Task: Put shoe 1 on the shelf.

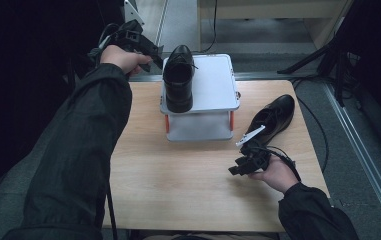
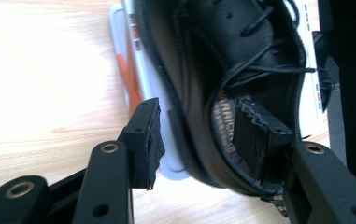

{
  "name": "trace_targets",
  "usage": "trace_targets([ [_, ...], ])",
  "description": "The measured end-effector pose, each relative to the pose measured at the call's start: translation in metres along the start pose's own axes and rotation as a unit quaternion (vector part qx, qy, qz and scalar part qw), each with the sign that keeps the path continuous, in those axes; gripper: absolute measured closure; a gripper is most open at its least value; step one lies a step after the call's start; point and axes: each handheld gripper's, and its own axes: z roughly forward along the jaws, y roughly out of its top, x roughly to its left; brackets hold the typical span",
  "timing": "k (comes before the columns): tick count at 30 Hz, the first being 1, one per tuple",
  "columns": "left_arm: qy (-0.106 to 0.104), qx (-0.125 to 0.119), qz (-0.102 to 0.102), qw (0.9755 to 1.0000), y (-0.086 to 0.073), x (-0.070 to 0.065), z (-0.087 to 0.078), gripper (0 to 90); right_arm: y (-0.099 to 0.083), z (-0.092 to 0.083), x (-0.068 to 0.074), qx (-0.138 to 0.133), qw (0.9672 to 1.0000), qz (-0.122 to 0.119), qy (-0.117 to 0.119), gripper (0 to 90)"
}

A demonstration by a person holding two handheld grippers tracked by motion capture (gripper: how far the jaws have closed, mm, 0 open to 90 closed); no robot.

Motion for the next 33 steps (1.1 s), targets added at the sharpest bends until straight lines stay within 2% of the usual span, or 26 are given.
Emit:
trace_targets([
  [4, -0.007, 0.001, -0.005, 1.0000, -0.012, 0.018, 0.003, 50.5, 0.003, -0.001, -0.001, -0.003, 1.0000, 0.003, 0.004, 50.8],
  [8, -0.002, 0.007, 0.000, 1.0000, -0.020, 0.027, 0.009, 48.6, 0.004, 0.001, -0.002, 0.000, 1.0000, -0.002, 0.006, 50.7],
  [11, -0.009, 0.013, -0.002, 0.9999, -0.033, 0.044, 0.022, 48.3, 0.005, 0.003, -0.002, 0.001, 1.0000, -0.004, 0.006, 50.7],
  [15, -0.016, 0.009, -0.006, 0.9998, -0.048, 0.062, 0.036, 47.7, 0.006, 0.003, -0.002, 0.002, 1.0000, -0.005, 0.007, 50.7],
  [18, -0.028, 0.019, -0.004, 0.9994, -0.063, 0.071, 0.050, 46.9, 0.006, 0.003, -0.002, 0.002, 1.0000, -0.008, 0.006, 50.7],
  [23, -0.030, 0.022, 0.008, 0.9993, -0.085, 0.085, 0.070, 46.8, 0.005, 0.003, -0.003, 0.003, 1.0000, -0.007, 0.002, 50.8],
  [24, -0.030, 0.022, 0.008, 0.9993, -0.085, 0.085, 0.070, 47.6, 0.005, 0.003, -0.003, 0.003, 1.0000, -0.007, 0.002, 50.8],
  [25, -0.040, 0.019, 0.012, 0.9990, -0.094, 0.090, 0.078, 47.6, 0.005, 0.003, -0.003, 0.003, 1.0000, -0.006, 0.002, 50.7],
  [27, -0.044, 0.023, 0.009, 0.9987, -0.104, 0.094, 0.089, 45.5, 0.005, 0.003, -0.004, 0.003, 1.0000, -0.007, 0.001, 50.8],
  [30, -0.047, 0.027, 0.008, 0.9985, -0.117, 0.100, 0.106, 45.0, 0.005, 0.004, -0.005, 0.003, 1.0000, -0.003, 0.000, 50.7],
  [31, -0.047, 0.027, 0.008, 0.9985, -0.117, 0.100, 0.106, 45.0, 0.005, 0.004, -0.005, 0.003, 1.0000, -0.003, 0.000, 50.7],
  [33, -0.041, 0.027, 0.008, 0.9988, -0.129, 0.107, 0.120, 45.0, 0.005, 0.003, -0.007, 0.001, 1.0000, 0.002, 0.002, 50.8],
])
